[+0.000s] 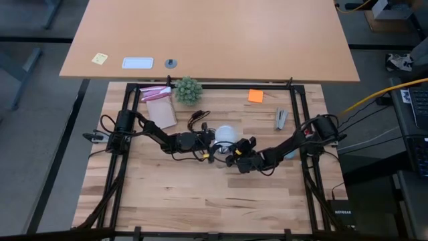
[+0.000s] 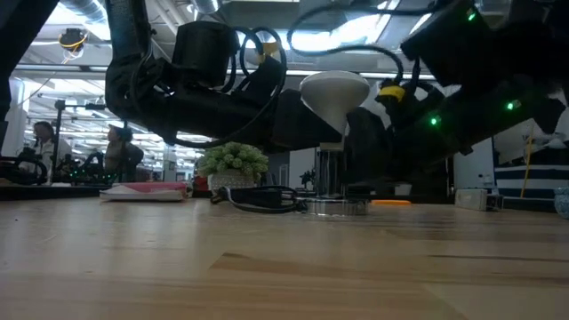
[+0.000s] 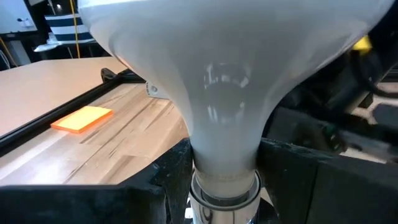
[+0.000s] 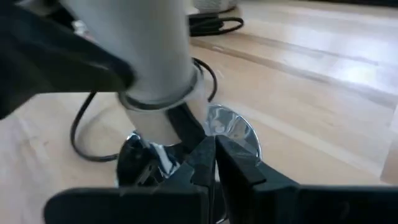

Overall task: Screw lightbulb
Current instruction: Insert the lightbulb into the lamp

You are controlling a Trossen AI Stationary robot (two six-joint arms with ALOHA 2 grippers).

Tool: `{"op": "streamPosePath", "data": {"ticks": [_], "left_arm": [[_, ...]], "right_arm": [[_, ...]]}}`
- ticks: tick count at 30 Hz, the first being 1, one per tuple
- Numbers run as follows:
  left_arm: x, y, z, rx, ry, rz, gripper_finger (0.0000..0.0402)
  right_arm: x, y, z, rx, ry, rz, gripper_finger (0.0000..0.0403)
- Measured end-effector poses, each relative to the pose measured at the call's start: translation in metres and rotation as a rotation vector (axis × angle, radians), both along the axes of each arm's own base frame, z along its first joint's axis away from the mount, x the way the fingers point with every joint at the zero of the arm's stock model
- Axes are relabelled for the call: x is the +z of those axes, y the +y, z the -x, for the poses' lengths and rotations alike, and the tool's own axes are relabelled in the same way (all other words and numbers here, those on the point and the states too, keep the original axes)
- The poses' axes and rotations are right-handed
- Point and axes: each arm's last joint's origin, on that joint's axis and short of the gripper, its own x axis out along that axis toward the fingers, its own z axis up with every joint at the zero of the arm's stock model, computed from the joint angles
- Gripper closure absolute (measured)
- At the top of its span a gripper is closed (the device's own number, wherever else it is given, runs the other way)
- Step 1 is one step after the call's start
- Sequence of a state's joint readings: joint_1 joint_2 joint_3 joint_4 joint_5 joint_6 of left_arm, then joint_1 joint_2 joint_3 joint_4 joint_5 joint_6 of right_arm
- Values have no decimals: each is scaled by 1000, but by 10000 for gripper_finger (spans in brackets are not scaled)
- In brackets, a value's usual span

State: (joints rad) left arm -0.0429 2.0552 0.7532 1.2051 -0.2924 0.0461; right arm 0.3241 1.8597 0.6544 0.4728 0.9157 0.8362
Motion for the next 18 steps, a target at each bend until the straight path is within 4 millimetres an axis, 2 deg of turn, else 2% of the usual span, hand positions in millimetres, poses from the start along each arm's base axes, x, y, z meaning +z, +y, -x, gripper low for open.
{"op": "streamPosePath", "data": {"ticks": [8, 13, 18], "left_arm": [[0, 0, 0, 4, 1, -3, 243], [0, 0, 0, 5, 1, -3, 243], [0, 0, 0, 7, 2, -3, 243]], "right_arm": [[23, 22, 6, 131, -24, 14, 379], [18, 30, 7, 243, 20, -63, 379], [3, 30, 8, 249, 64, -106, 379]]}}
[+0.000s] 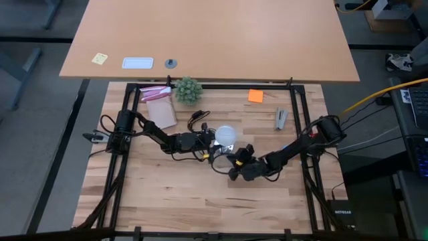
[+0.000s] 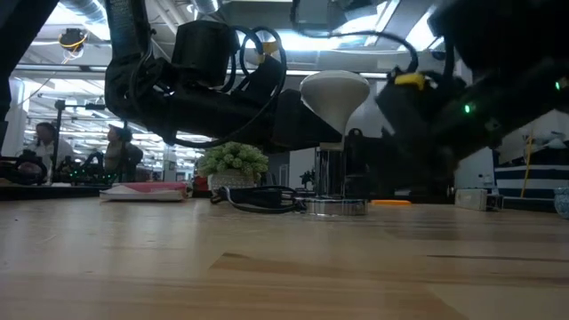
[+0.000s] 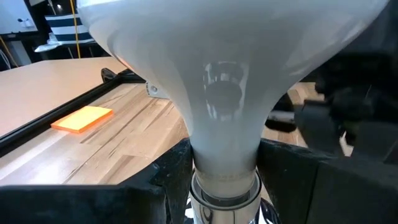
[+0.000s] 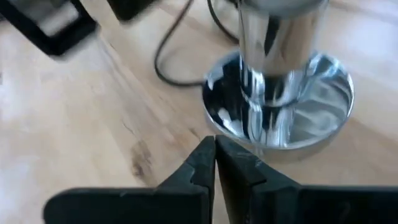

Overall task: Screw lightbulb
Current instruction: Insert the lightbulb into the lamp

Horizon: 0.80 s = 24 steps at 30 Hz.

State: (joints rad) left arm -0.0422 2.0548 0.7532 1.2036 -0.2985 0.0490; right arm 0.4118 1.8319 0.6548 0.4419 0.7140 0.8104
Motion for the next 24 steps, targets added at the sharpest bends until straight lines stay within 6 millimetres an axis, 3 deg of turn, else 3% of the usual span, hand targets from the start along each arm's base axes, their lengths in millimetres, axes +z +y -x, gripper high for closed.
{"op": "streamPosePath", "data": {"ticks": [7, 24], "left_arm": [[0, 0, 0, 0, 7, 0, 243], [-1, 1, 0, 7, 16, -1, 243]], "right_arm": [[-24, -1, 1, -65, 24, -34, 379], [-28, -7, 4, -216, -16, 22, 379]]}}
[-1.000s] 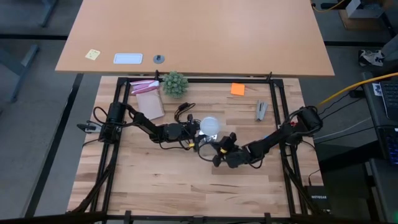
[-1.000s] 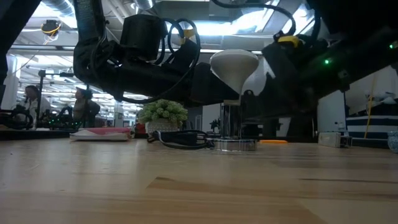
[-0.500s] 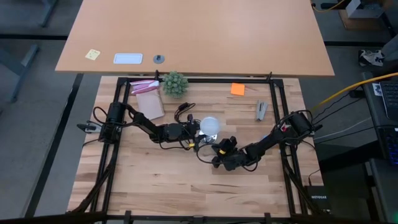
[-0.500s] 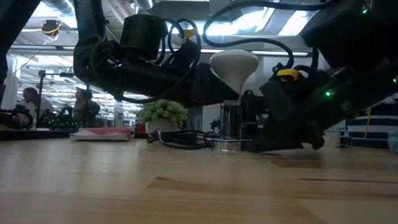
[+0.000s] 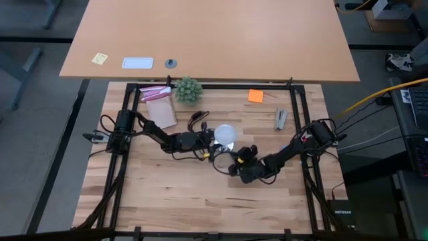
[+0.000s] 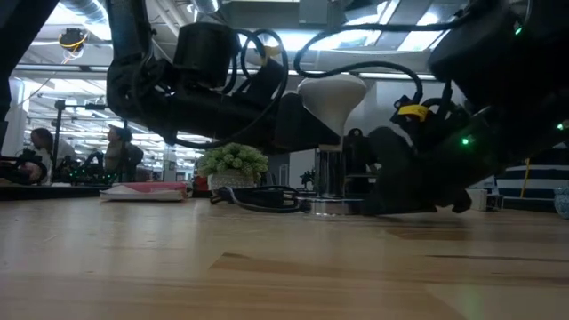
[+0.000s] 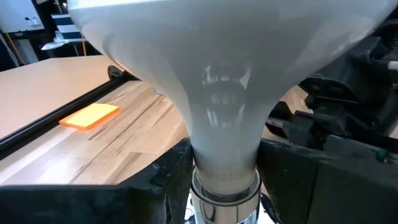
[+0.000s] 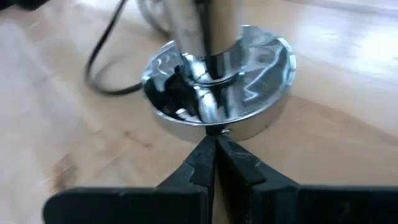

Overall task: Screw lightbulb
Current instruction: Insert the lightbulb into the lamp

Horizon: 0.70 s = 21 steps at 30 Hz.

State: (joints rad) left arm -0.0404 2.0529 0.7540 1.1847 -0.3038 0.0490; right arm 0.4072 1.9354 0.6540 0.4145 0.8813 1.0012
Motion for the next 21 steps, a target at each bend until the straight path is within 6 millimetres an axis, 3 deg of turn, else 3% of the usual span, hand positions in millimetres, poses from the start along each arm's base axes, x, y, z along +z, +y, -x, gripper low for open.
{"op": "streamPosePath", "data": {"ticks": [13, 21], "left_arm": [[-2, 0, 0, -5, 13, 1, 243], [-4, -1, 0, -7, 40, 2, 243]], "right_arm": [[-2, -33, -4, -190, -15, 28, 379], [0, -33, -4, -174, 7, 70, 379]]}}
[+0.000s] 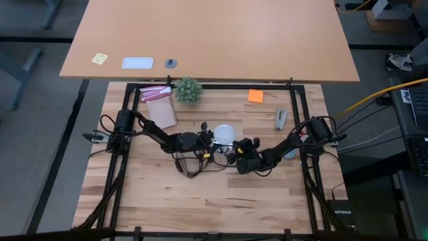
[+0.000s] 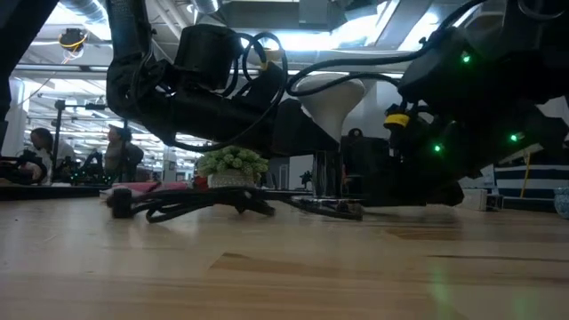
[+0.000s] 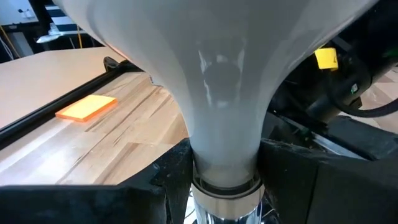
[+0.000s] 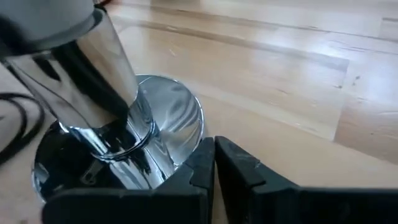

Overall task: Screw lightbulb
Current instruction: Insert the lightbulb into the lamp

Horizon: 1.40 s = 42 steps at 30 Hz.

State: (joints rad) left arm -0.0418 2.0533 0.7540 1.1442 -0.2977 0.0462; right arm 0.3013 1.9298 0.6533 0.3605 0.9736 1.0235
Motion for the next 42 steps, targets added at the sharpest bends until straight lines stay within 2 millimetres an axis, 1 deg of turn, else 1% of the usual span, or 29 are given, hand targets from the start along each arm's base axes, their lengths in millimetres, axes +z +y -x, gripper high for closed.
{"op": "streamPosePath", "data": {"ticks": [4, 7, 12, 16, 20, 27, 31, 37, 42], "left_arm": [[0, 0, 0, 0, -1, 0, 243], [0, 0, 0, 0, 0, 0, 243], [0, 0, 0, -1, 0, -1, 243], [0, 0, 0, -1, 0, -2, 243], [1, 0, 0, 0, -8, -3, 243], [1, 0, 0, -1, -12, -3, 243], [1, 0, 0, 0, -14, -3, 243], [1, 0, 0, -1, -14, -5, 243], [1, 0, 0, 1, -14, -6, 243]], "right_arm": [[10, 0, -1, 33, 6, 9, 379], [23, 5, -2, 82, -6, 16, 379], [39, 20, 1, 163, -30, 15, 379], [44, 34, 4, 223, -58, -9, 379], [41, 42, 2, 301, -75, -71, 379], [24, 43, -5, 341, -89, -123, 379], [18, 38, -8, 360, -82, -160, 379], [15, 28, -13, 396, -53, -227, 379], [12, 20, -11, 350, -7, -259, 379]]}}
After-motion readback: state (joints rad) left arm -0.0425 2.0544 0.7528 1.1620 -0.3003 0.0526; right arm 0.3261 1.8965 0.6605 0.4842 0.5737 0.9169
